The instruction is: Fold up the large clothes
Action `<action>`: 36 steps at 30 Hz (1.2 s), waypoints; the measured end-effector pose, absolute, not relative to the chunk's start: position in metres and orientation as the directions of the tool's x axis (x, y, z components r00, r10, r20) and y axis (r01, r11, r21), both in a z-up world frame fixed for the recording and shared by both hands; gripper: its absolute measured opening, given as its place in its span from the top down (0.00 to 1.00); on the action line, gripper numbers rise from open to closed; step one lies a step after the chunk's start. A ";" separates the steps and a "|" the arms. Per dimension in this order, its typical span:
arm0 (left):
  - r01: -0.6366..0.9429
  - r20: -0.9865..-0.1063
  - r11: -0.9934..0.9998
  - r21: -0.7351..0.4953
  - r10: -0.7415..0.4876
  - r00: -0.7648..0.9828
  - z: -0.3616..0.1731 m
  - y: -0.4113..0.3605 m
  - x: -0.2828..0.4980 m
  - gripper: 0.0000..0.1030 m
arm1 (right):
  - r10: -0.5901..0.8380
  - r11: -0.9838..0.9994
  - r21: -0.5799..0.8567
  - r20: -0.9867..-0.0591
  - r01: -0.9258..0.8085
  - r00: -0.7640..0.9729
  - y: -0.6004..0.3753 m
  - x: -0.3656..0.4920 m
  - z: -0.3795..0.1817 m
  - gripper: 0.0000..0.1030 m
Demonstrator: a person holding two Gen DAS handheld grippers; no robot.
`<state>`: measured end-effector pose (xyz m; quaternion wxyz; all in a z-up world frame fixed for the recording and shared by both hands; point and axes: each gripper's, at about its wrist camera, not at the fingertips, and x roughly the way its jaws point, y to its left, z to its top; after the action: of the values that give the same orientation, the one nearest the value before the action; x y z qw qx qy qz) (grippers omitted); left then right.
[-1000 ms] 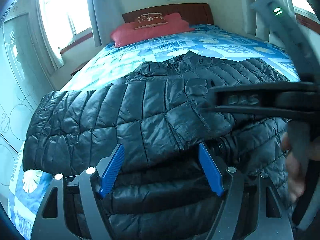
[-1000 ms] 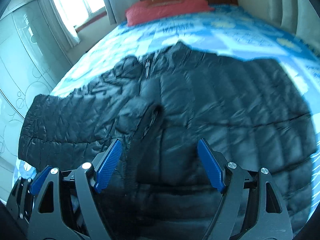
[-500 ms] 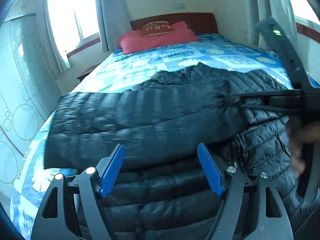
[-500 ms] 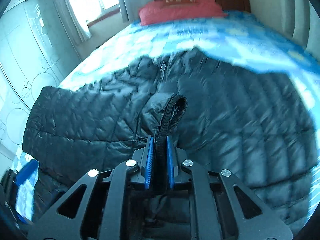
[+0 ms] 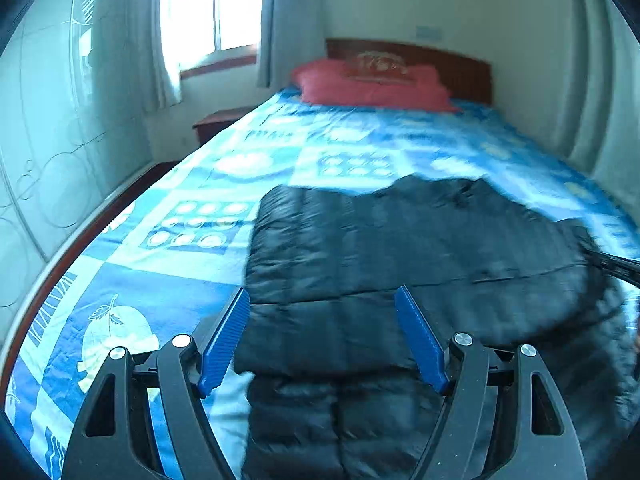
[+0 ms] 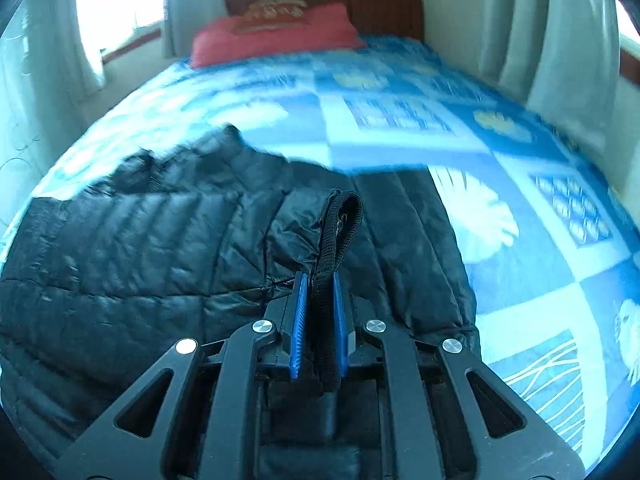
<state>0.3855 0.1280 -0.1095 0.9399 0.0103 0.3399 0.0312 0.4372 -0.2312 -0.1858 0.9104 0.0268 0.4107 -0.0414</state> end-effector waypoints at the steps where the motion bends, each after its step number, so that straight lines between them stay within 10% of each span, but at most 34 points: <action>1: -0.061 -0.649 0.997 0.049 0.078 0.757 -0.115 0.131 0.390 0.28 | -0.057 0.995 0.011 -0.758 0.101 0.650 -0.234 0.440 -0.194 0.87; 14: -0.082 -0.749 0.986 0.145 0.163 0.643 -0.166 0.137 0.421 0.28 | -0.008 0.991 0.077 -0.784 0.109 0.621 -0.245 0.446 -0.203 0.83; 19: -0.095 -0.684 0.987 0.132 0.160 0.711 -0.117 0.144 0.405 0.28 | -0.023 0.992 0.073 -0.702 0.103 0.712 -0.231 0.435 -0.161 0.57; 36: -0.092 -0.684 0.952 0.291 0.274 0.676 -0.146 0.114 0.498 0.28 | 0.026 0.999 0.047 -0.741 0.013 0.671 -0.154 0.507 -0.188 0.51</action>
<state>0.4980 0.1144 -0.1456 0.9078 0.1171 0.3899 0.1009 0.5066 -0.1536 -0.1882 0.9138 0.0240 0.4054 0.0035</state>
